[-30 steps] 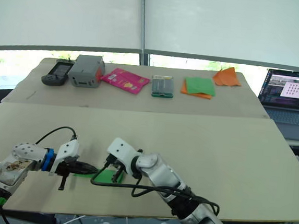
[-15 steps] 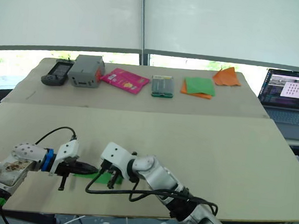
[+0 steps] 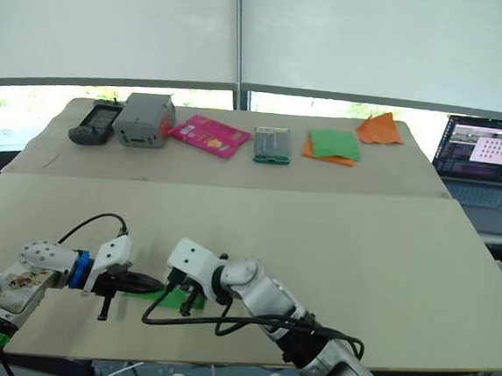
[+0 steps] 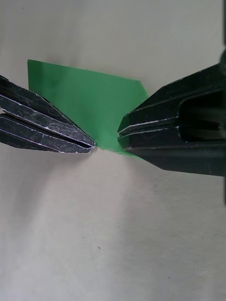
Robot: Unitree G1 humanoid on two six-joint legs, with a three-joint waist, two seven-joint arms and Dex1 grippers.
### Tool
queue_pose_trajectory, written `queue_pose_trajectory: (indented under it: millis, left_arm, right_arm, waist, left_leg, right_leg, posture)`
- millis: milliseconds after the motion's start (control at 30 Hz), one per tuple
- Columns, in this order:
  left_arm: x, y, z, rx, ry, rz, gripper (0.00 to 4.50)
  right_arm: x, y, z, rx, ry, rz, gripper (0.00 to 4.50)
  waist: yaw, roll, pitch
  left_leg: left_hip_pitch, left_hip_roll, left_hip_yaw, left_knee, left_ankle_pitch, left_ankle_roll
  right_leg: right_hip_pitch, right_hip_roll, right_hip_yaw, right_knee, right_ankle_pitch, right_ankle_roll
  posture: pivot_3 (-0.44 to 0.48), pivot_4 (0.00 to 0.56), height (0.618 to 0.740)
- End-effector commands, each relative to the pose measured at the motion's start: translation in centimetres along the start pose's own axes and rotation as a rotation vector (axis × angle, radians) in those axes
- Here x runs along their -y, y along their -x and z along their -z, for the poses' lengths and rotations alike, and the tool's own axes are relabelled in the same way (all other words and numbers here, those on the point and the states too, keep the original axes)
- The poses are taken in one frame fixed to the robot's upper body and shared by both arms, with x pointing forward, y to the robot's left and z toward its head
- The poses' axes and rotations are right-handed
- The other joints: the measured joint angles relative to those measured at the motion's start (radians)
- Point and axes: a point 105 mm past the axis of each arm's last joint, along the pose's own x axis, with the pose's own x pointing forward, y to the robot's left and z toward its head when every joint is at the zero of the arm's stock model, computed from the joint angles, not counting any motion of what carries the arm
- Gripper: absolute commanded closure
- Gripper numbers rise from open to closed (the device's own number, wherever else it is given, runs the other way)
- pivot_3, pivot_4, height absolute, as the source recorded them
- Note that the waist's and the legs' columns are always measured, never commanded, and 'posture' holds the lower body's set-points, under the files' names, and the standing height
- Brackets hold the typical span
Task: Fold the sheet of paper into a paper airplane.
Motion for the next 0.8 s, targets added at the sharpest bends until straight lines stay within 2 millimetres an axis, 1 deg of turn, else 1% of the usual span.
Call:
queue_pose_trajectory:
  millis: [33, 233, 467, 667, 800]
  left_arm:
    - [0.4, -0.3, 2.4, -0.09, 0.06, -0.007, 4.5]
    - [0.4, -0.3, 2.6, -0.096, 0.058, -0.009, 4.5]
    - [0.4, -0.4, 2.6, -0.098, 0.059, -0.008, 4.5]
    - [0.3, -0.4, 2.8, -0.101, 0.06, -0.015, 4.5]
    - [0.3, -0.4, 2.8, -0.102, 0.061, -0.018, 4.5]
  right_arm:
    - [-1.1, -0.5, 2.4, -0.094, -0.016, -0.041, 4.45]
    - [-1.3, 0.1, 4.4, -0.16, 0.037, -0.045, 4.45]
    - [-1.0, 1.8, 7.5, -0.228, 0.023, -0.027, 4.45]
    - [-1.6, 3.0, 9.2, -0.261, 0.019, -0.024, 4.45]
    - [-1.9, 3.8, 10.8, -0.303, 0.032, -0.005, 4.45]
  waist:
    - [0.0, 0.0, 0.0]
    - [0.001, 0.001, -0.001]
    - [0.01, 0.001, -0.003]
    - [0.02, 0.001, -0.007]
    - [0.028, 0.0, -0.009]
  left_leg:
    - [0.0, 0.0, 0.0, 0.0, 0.0, 0.0]
    - [0.0, 0.0, 0.0, 0.0, 0.0, 0.0]
    - [0.0, -0.001, 0.0, 0.0, -0.001, -0.002]
    - [0.001, -0.001, 0.001, 0.0, -0.003, -0.005]
    - [0.001, -0.001, 0.001, 0.001, -0.004, -0.006]
  right_leg:
    - [0.0, 0.0, 0.0, 0.0, 0.0, 0.0]
    - [0.001, 0.0, 0.0, 0.0, 0.0, 0.0]
    - [0.002, -0.001, 0.0, -0.001, 0.0, 0.0]
    - [0.002, -0.001, 0.0, -0.002, 0.0, 0.0]
    - [0.002, -0.001, 0.0, -0.003, 0.0, 0.0]
  posture:
    - [0.0, 0.15, 0.74]
    - [0.0, 0.15, 0.74]
    - [0.0, 0.15, 0.74]
    - [0.0, 0.15, 0.74]
    - [0.0, 0.15, 0.74]
